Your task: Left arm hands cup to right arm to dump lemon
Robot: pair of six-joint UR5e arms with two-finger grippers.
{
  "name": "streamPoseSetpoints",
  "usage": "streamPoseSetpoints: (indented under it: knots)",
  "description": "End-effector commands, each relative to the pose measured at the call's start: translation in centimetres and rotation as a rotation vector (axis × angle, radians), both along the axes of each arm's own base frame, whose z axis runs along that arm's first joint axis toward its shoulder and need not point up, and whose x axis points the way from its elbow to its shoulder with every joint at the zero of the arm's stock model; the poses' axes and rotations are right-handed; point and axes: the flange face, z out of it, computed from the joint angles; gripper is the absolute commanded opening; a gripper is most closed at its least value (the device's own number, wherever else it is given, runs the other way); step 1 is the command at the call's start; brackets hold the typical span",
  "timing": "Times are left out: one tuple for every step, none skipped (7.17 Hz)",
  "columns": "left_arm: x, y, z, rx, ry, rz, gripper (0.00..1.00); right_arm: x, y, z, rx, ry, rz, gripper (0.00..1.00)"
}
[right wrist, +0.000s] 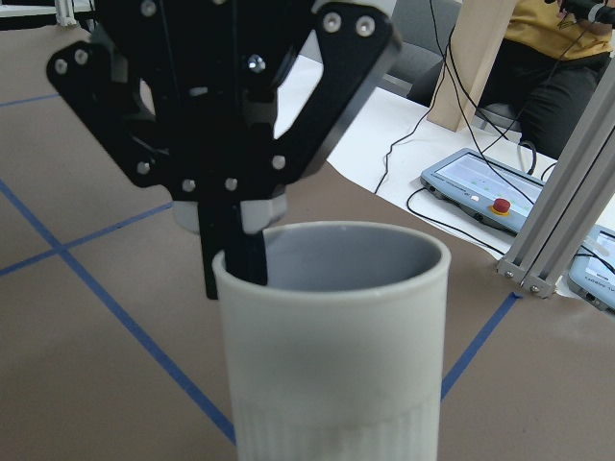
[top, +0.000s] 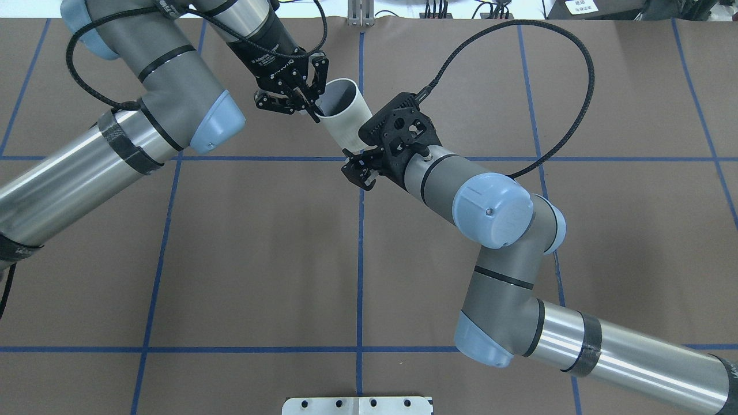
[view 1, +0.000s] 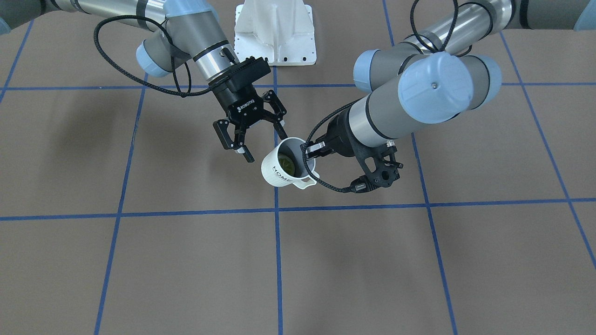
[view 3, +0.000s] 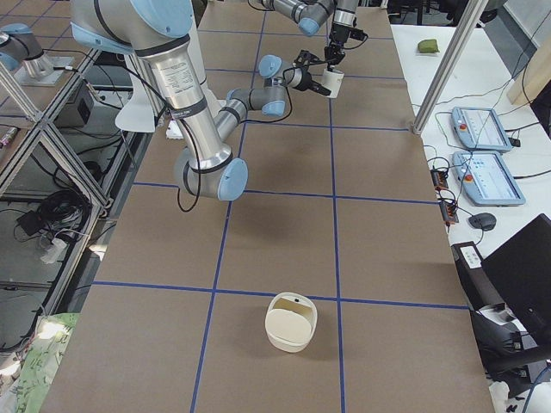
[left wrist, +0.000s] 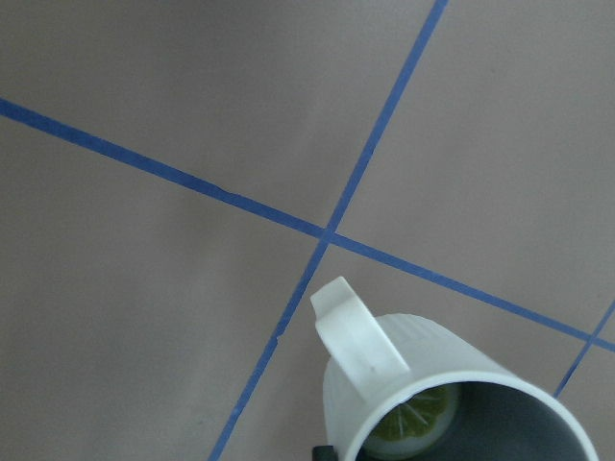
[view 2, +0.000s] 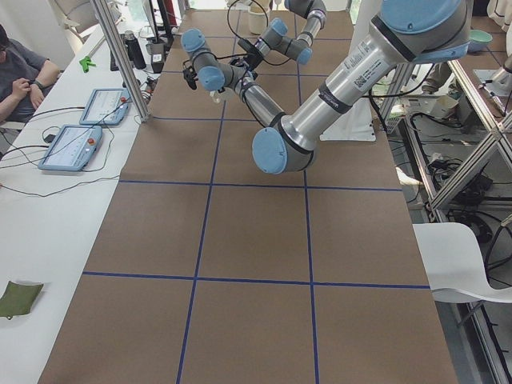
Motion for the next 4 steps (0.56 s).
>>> streamPoseSetpoints:
  knots:
    - [0.65, 0.91, -0.53, 0.007, 0.009, 0.017, 0.00, -0.17, -0.09, 0.10, -0.002, 0.004, 0.000, 1.00]
    - [0.59, 1.37, -0.83, 0.001, 0.023, 0.040, 0.00, -0.23, -0.14, 0.31, -0.003, 0.007, 0.002, 0.99]
    - [0.41, 1.64, -1.00, 0.004, 0.029, 0.045, 0.00, -0.23, -0.14, 0.31, -0.003, 0.007, 0.002, 0.99]
    - [0.32, 1.77, -1.30, 0.008, 0.034, 0.046, 0.00, -0.33, -0.18, 0.44, -0.004, 0.010, 0.002, 1.00]
